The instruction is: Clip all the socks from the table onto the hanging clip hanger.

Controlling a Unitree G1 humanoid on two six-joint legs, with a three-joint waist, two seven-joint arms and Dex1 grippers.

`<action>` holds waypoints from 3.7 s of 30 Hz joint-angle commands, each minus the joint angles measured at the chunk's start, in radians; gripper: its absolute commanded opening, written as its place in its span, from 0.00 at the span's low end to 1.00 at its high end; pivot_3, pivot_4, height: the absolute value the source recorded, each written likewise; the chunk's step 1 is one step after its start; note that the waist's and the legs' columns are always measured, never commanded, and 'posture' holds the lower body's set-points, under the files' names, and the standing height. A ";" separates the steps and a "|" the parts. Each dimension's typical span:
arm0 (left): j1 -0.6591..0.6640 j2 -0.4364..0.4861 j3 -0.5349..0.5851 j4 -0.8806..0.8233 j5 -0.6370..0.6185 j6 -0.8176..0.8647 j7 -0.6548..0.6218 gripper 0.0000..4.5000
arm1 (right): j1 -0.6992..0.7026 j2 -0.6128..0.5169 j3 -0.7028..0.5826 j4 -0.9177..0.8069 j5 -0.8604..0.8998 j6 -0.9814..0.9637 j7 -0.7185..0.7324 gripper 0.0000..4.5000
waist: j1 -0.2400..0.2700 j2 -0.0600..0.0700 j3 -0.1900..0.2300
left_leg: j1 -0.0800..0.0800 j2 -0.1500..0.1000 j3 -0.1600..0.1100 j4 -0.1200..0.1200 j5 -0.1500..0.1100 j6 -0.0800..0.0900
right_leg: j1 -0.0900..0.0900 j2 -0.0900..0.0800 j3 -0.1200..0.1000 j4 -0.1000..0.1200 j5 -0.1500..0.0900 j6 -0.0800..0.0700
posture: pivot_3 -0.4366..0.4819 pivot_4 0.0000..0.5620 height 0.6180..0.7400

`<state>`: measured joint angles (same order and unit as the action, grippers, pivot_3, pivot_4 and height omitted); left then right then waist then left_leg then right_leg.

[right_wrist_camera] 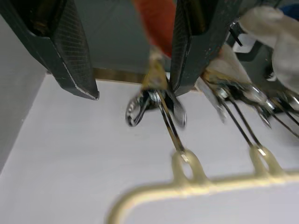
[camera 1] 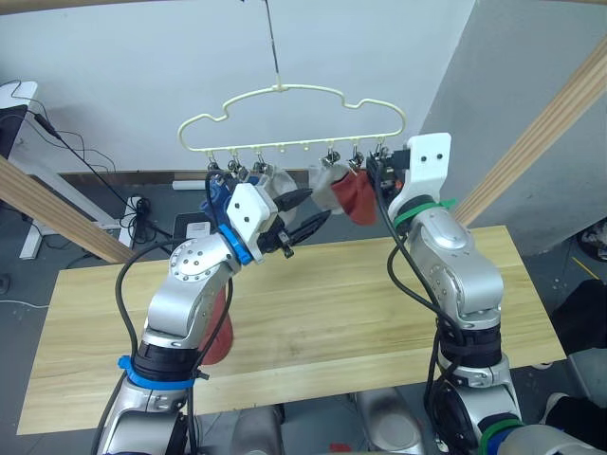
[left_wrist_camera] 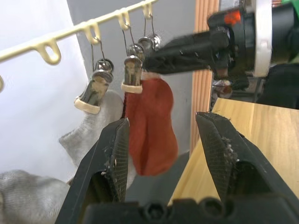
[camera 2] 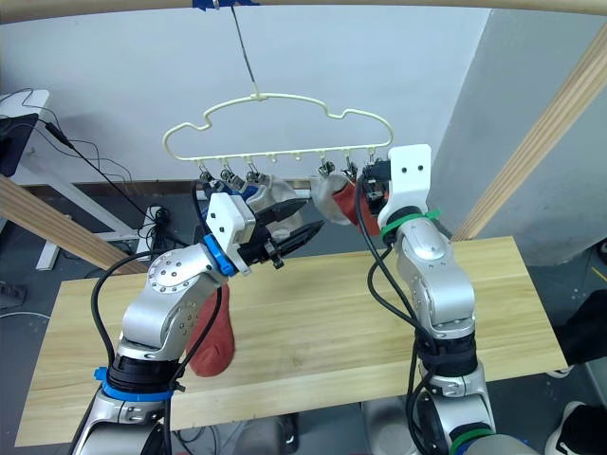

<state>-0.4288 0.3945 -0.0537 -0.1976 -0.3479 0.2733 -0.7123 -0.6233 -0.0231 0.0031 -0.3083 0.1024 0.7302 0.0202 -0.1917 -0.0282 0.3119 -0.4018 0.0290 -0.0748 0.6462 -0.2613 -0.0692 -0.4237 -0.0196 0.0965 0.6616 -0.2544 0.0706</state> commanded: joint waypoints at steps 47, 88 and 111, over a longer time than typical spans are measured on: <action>0.004 -0.012 -0.014 -0.002 0.033 -0.061 -0.013 0.56 | -0.019 0.061 0.037 -0.017 0.023 0.023 0.004 0.36 | 0.000 0.000 0.000 | 0.000 0.000 0.000 0.000 0.000 0.000 | 0.000 0.000 0.000 0.001 0.000 0.000 | 0.24 0.52 1.00; 0.013 -0.008 -0.019 -0.016 0.046 -0.058 -0.009 0.56 | -0.051 0.008 0.094 0.080 -0.011 -0.104 0.077 0.36 | 0.000 0.000 0.000 | 0.000 0.000 0.000 0.001 0.000 0.000 | 0.000 0.000 0.000 0.002 0.000 0.000 | 0.26 0.51 1.00; 0.181 0.016 0.008 -0.025 0.097 -0.105 0.032 0.56 | -0.054 -0.004 0.078 0.095 -0.011 -0.133 0.069 0.01 | -0.001 0.000 0.000 | 0.001 0.000 0.000 0.001 0.000 0.000 | 0.000 0.000 0.000 0.003 0.000 0.000 | 0.26 0.52 1.00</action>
<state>-0.2720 0.4091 -0.0711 -0.1907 -0.2590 0.1896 -0.6994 -0.6566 -0.0263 0.0932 -0.1904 0.0928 0.6183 0.0862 -0.1932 -0.0281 0.3118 -0.4011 0.0292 -0.0748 0.6468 -0.2612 -0.0691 -0.4238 -0.0199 0.0966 0.6643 -0.2542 0.0703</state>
